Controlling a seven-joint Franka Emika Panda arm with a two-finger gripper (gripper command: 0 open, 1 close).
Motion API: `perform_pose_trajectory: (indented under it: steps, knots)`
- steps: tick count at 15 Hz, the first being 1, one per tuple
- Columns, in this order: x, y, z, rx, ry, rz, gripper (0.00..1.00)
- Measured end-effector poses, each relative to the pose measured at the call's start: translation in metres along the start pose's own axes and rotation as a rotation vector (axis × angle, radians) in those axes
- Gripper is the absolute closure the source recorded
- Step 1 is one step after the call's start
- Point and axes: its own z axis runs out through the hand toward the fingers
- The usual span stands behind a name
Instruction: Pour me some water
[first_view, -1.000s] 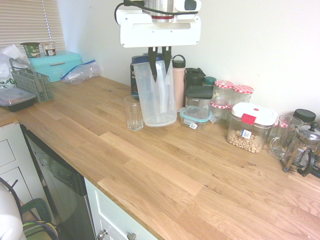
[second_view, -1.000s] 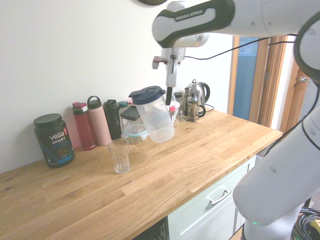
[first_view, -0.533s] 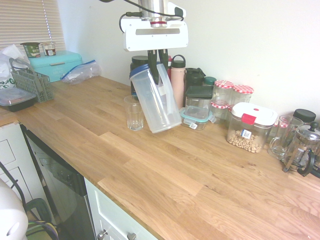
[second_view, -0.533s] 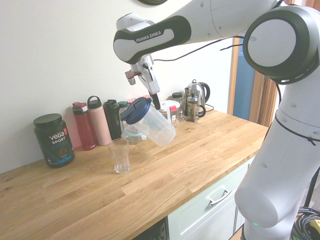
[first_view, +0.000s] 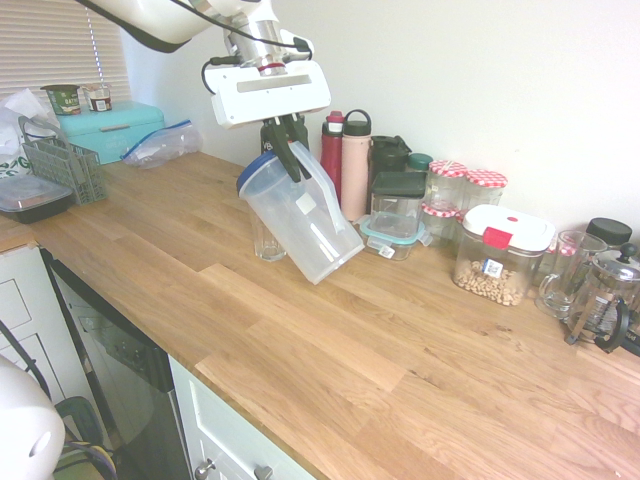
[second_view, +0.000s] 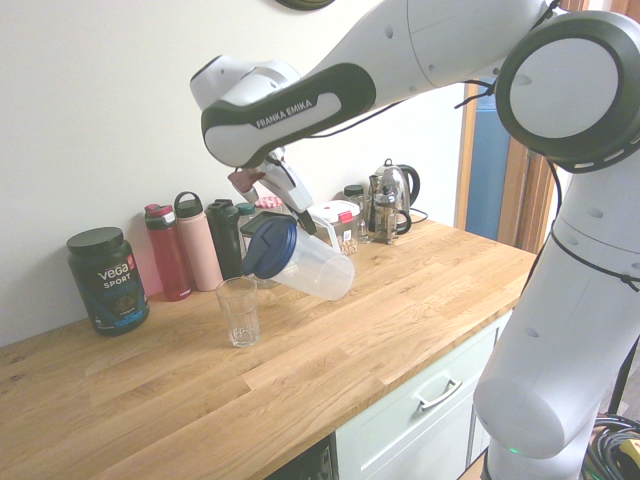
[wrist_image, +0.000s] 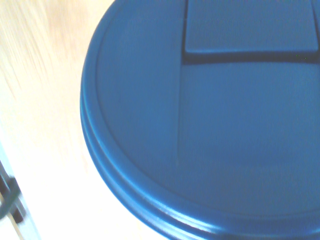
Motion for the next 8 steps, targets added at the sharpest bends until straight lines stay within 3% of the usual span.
perform_pose_trajectory:
  steps: [8]
  knots:
    - [0.044, -0.005, 0.011, -0.093, -0.013, -0.002, 1.0]
